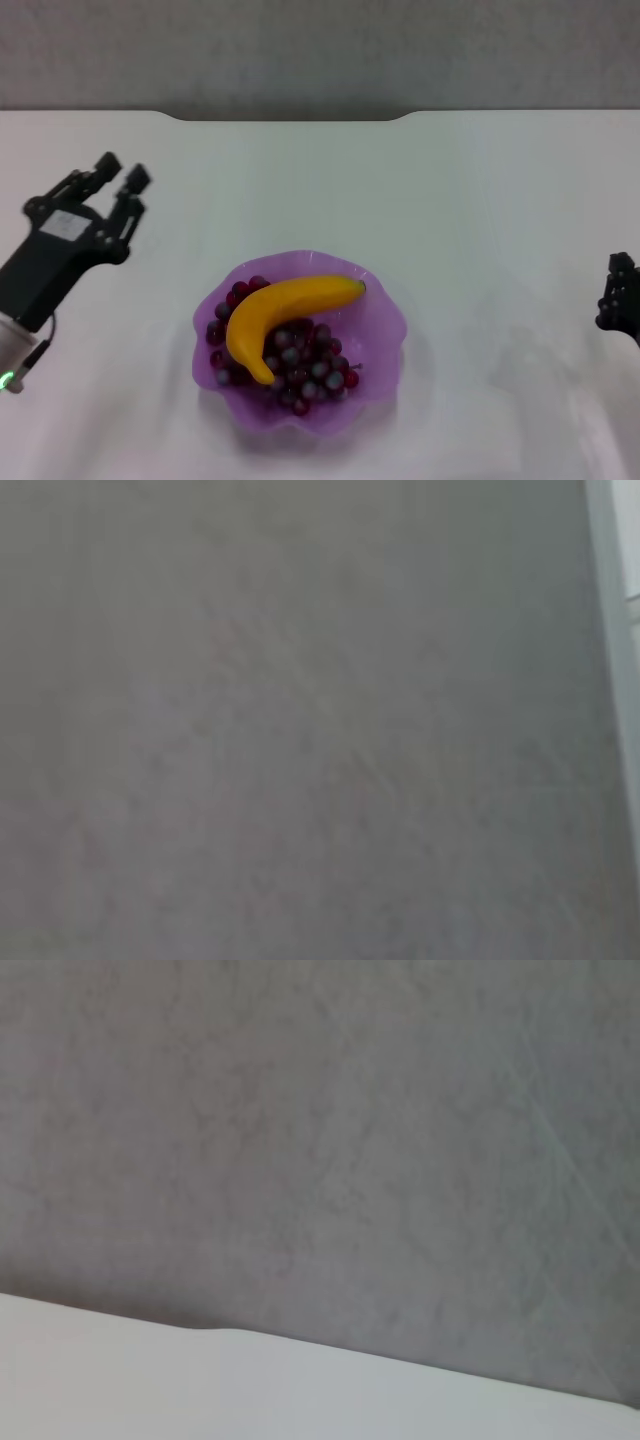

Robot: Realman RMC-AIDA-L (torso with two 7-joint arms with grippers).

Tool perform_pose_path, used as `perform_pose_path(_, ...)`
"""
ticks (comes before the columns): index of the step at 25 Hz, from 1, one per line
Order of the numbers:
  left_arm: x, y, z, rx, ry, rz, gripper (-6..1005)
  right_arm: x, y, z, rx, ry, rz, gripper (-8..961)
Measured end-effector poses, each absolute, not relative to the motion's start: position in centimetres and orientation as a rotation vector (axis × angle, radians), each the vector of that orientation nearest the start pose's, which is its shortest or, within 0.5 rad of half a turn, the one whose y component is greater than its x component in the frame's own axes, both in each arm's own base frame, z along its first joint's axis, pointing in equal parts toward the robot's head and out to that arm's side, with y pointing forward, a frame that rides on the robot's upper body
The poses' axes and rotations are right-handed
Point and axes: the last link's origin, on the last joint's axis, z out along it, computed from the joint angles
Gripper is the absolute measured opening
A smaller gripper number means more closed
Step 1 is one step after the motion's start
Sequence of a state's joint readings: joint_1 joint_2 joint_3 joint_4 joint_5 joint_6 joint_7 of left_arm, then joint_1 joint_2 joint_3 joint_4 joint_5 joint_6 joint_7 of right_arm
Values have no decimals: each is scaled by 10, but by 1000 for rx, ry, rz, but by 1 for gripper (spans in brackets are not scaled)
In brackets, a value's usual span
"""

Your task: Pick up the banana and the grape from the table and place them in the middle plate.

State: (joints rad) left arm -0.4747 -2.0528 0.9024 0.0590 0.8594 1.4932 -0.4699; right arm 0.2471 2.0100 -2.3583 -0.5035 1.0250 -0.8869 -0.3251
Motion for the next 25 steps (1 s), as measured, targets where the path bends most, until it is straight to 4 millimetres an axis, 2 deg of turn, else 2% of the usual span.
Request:
perform_pose_path(6, -309, 316, 13, -1712, -387, -979, 299, 358, 300, -29, -1631, 541, 319, 21)
perform_pose_path(12, -322, 312, 18, -1621, -451, -949, 158, 359, 301, -27, -1629, 527, 311, 22)
perform_pose_path(19, -347, 310, 27, -1494, -563, -869, 158, 361, 305, -23, -1613, 526, 307, 24)
perform_pose_path(25, -348, 324, 23, -1509, -612, -831, 158, 373, 306, -10, -1563, 537, 272, 22)
